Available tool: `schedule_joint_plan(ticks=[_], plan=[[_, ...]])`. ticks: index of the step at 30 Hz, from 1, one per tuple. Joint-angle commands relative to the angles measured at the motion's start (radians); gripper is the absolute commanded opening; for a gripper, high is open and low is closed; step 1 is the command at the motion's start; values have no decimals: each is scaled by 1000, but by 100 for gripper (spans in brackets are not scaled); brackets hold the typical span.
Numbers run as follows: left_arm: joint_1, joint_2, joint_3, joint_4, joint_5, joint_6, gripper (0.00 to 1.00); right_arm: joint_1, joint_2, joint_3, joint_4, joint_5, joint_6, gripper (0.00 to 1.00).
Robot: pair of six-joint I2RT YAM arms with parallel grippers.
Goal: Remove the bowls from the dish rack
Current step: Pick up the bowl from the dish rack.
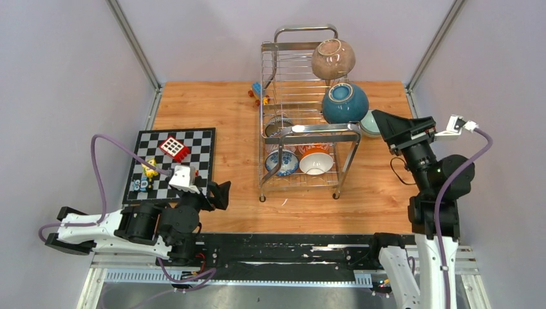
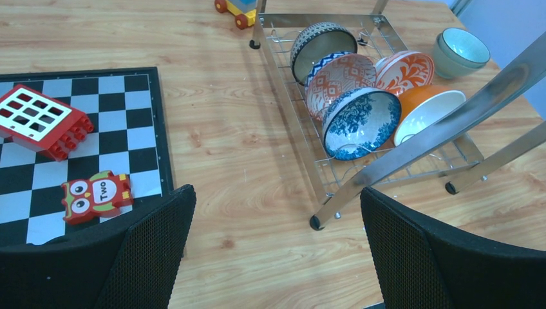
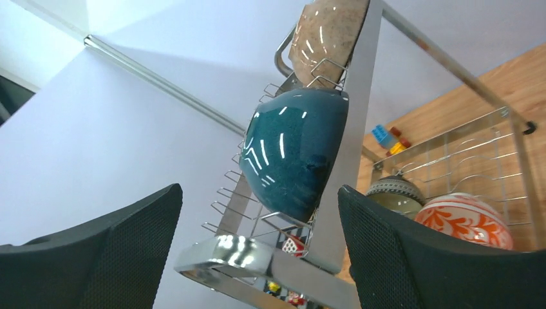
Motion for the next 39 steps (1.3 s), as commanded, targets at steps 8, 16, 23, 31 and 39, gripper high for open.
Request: schedule_joint_plan(ticks=[8, 16, 23, 31, 39], plan=[[-1, 13, -43, 78, 36, -29, 100, -68, 88, -208, 449, -110, 311, 92], [-1, 62, -48, 110, 35, -28, 100, -137, 189, -349, 826, -175, 536, 87], [-1, 107, -51, 128, 36, -34, 100, -152, 284, -369, 1015, -224, 628, 86], [-1, 128, -46, 150, 41, -58, 100, -148, 368, -349, 1082, -286, 676, 79], [-1, 130, -59, 177, 38, -53, 100, -113, 422, -281, 1100, -336, 674, 72]])
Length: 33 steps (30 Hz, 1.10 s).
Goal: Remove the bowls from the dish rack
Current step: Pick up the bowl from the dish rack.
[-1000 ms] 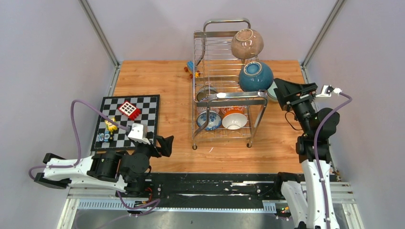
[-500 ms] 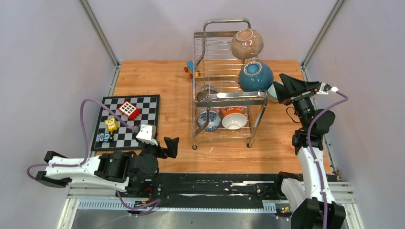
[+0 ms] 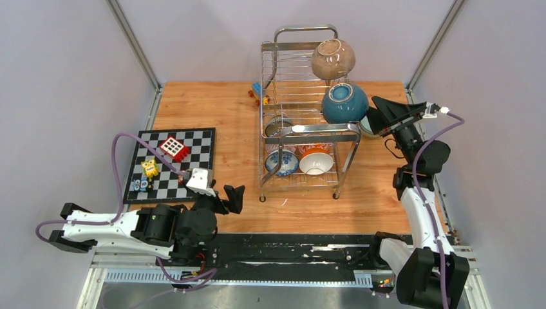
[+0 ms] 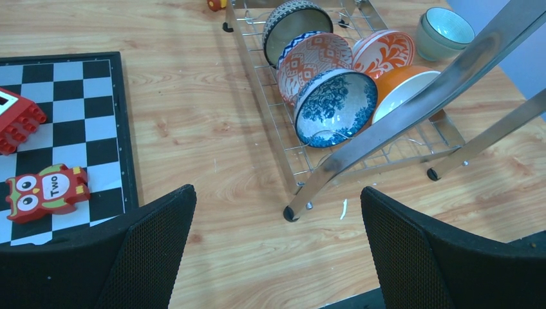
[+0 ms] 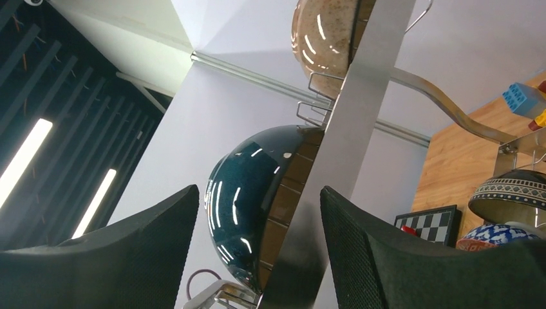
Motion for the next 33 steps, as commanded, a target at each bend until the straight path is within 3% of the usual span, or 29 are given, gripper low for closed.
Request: schedule_joint_plan(ticks=[1, 19, 33], plan=[[-1, 5, -13, 33, -10, -25, 100, 18, 12, 56, 77, -52, 27, 71], [-1, 36, -9, 49, 6, -35, 100, 44, 80, 51, 245, -107, 130, 55], [-1, 78, -3, 70, -2, -34, 100, 56, 155, 51, 386, -137, 198, 49]])
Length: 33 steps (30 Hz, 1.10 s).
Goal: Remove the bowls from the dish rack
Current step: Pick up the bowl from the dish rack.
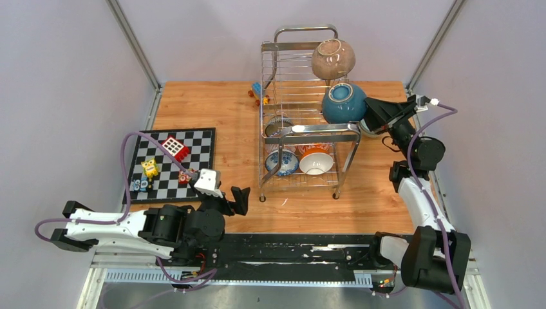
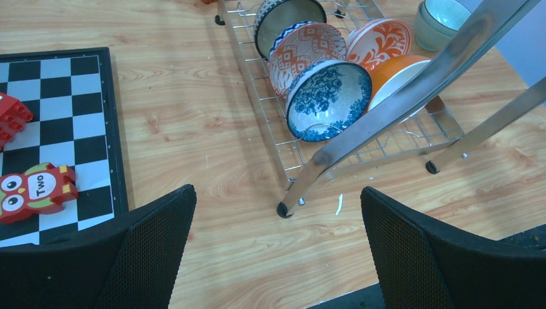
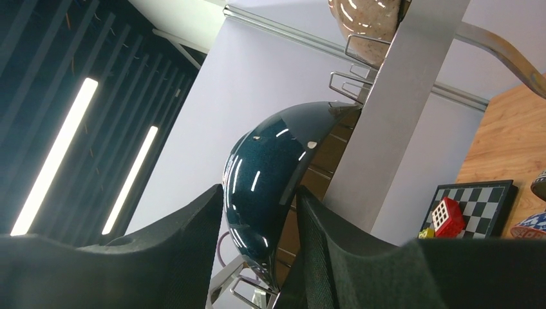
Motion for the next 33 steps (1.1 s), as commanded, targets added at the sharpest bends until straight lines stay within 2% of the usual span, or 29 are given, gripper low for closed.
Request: schedule_joint_plan(ticks=[1, 22, 33], plan=[[-1, 18, -1, 35, -17, -21, 100, 17, 27, 26, 128, -31, 43, 48], [-1, 91, 19, 63, -29, 17, 100, 46, 86, 60, 237, -23, 87, 33], [-1, 81, 16, 58, -33, 16, 100, 83, 110, 95, 253, -24, 77, 16]])
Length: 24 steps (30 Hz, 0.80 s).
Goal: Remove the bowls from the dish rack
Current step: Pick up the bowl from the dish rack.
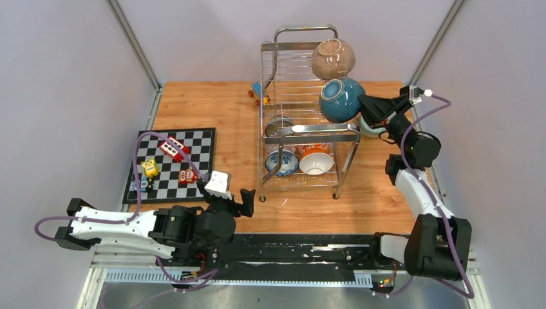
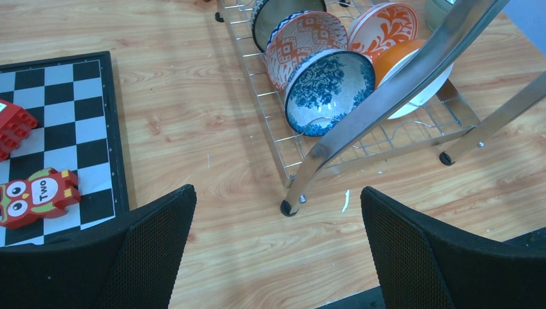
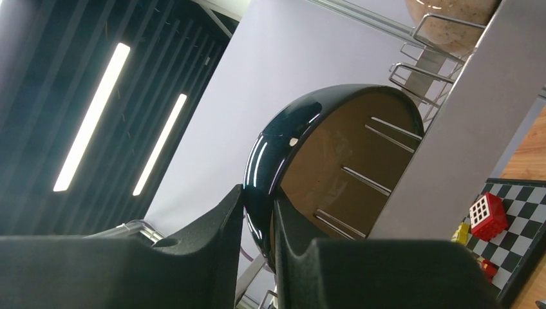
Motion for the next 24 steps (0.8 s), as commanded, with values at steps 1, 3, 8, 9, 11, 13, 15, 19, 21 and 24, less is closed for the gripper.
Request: schedule_joint_plan(ticks=[1, 3, 8, 9, 11, 13, 15, 19, 21, 24], plan=[[-1, -12, 14, 14, -33, -12, 100, 29, 17, 40, 74, -7, -24, 15], [-1, -16, 14, 13, -32, -13, 100, 38, 19, 44, 73, -7, -29, 12], [-1, -24, 14, 8, -33, -16, 100, 57, 20, 62, 54, -6, -43, 3], [-1, -27, 14, 7, -33, -17, 100, 61, 20, 65, 50, -7, -47, 3], [-1, -30, 13, 2, -31, -23, 100, 69, 18, 71, 42, -7, -51, 3], [-1, -35, 13, -4, -32, -29, 100, 75, 14, 82, 27, -8, -63, 3], [0, -41, 12, -6, -31, -33, 100, 86, 3, 95, -2, -13, -85, 3], [-1, -52, 14, -7, -31, -32, 100, 90, -21, 119, -79, -17, -142, 3], [0, -60, 14, -8, -32, -32, 100, 90, -34, 130, -119, -16, -166, 3], [-1, -73, 14, -10, -31, -32, 100, 131, -44, 156, -153, -18, -204, 3]])
